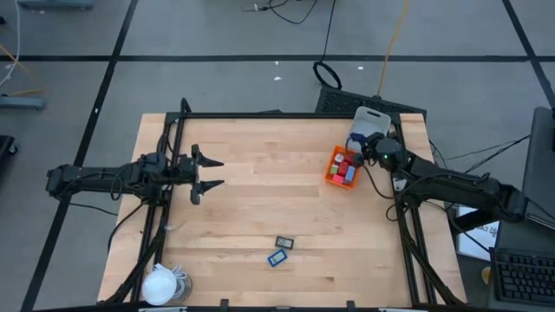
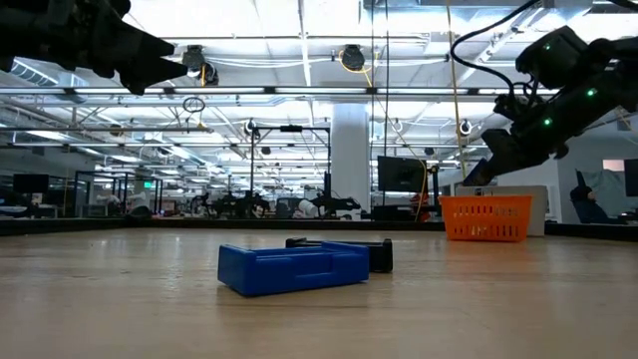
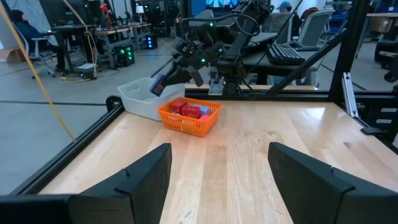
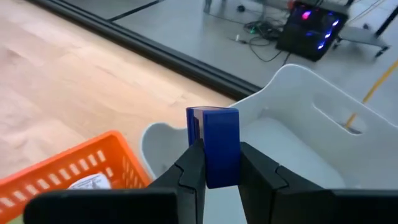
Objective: Pick & Place Office items
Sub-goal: Put the left blue digital clock into the gray bin
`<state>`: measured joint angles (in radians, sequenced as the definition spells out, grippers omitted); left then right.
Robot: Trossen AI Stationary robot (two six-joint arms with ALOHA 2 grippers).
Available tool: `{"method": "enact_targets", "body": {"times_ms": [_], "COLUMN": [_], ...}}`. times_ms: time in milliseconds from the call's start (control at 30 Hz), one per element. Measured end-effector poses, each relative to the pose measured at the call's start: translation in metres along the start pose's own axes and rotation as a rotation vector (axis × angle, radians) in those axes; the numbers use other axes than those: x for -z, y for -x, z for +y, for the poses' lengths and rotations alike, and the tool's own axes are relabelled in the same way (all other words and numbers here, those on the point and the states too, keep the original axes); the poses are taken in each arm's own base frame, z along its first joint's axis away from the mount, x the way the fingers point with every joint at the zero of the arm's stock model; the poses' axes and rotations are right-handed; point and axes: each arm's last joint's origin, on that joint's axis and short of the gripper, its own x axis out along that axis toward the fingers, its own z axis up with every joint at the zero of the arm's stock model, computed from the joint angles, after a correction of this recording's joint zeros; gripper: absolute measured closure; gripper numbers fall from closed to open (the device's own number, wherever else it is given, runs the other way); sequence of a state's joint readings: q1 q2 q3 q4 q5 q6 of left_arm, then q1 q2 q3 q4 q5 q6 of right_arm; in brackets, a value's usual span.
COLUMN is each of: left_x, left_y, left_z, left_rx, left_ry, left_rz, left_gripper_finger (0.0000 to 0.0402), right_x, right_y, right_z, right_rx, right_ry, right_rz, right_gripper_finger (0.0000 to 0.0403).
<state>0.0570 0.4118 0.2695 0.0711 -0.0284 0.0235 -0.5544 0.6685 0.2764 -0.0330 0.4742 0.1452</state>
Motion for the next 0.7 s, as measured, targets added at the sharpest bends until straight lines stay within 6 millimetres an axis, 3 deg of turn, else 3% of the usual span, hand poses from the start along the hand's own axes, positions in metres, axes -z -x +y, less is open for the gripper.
{"method": "enact_targets", "body": {"times_ms": [367,700], "left_x": [0.0,0.0], "left_y": [0.0,0.0], "left_z": [0.0,0.0], "left_rx": [0.0,0.0], "left_ry": [0.002,0.002], "left_rz": [0.0,0.0], "left_gripper_finger": [0.0131,0.013], "right_x": [0.0056,0.0073], "right_y": [-0.0024,-0.0024], "right_z": [-0.0065,-0.0073], "right_rx": [0.022,0.028], "right_ry": [-0.005,-0.015], "right_rz": [0.067,0.084], "right_gripper_finger": [0.0346,0.0322]}}
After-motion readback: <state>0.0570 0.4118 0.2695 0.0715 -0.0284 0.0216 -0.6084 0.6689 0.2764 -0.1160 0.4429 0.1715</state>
